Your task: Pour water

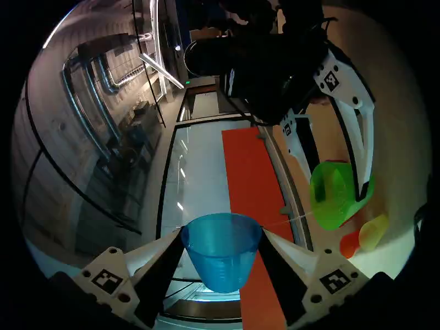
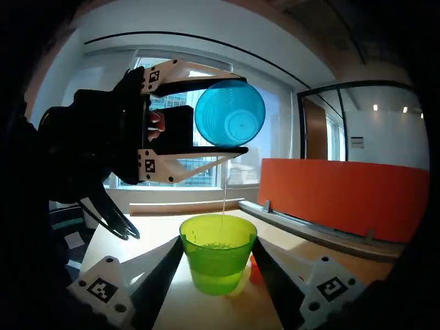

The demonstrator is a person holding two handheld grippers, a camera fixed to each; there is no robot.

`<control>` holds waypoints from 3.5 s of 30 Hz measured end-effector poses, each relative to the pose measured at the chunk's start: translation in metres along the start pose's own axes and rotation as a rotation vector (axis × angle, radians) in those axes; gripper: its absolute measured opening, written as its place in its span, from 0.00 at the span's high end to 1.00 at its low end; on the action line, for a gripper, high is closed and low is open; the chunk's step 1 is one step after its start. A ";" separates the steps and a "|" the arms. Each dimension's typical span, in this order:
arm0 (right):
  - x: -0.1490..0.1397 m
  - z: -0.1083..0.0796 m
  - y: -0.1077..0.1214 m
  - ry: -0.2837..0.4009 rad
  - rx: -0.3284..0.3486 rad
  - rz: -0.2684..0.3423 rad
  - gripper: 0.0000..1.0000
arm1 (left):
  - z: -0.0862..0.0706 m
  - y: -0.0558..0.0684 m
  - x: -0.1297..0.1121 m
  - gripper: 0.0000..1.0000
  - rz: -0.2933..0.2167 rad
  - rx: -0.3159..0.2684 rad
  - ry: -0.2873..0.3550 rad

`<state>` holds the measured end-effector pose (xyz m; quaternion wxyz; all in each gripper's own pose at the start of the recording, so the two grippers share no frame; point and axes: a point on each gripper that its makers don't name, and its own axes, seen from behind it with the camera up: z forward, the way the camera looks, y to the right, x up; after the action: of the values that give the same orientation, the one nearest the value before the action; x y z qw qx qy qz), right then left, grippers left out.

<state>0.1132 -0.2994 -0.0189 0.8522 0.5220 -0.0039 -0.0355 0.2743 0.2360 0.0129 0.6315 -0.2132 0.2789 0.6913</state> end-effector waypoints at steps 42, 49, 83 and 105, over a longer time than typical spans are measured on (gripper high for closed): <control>0.007 -0.013 0.007 0.029 -0.031 0.007 0.11 | 0.005 0.006 -0.027 0.11 -0.804 0.013 0.030; 0.010 -0.015 0.006 0.030 -0.034 0.002 0.11 | 0.004 0.002 -0.030 0.11 -1.027 0.011 0.061; 0.017 -0.024 0.012 0.021 -0.064 0.006 0.11 | 0.004 0.024 -0.064 0.11 -1.567 -0.040 0.041; 0.012 -0.078 0.058 -0.021 -0.198 -0.001 0.10 | -0.022 0.079 -0.068 0.11 -1.573 -0.077 -0.037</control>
<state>0.1319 -0.2045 -0.0034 0.8995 0.4349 -0.0093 -0.0417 0.2023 0.1666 0.0490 0.9320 -0.3582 0.0115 0.0540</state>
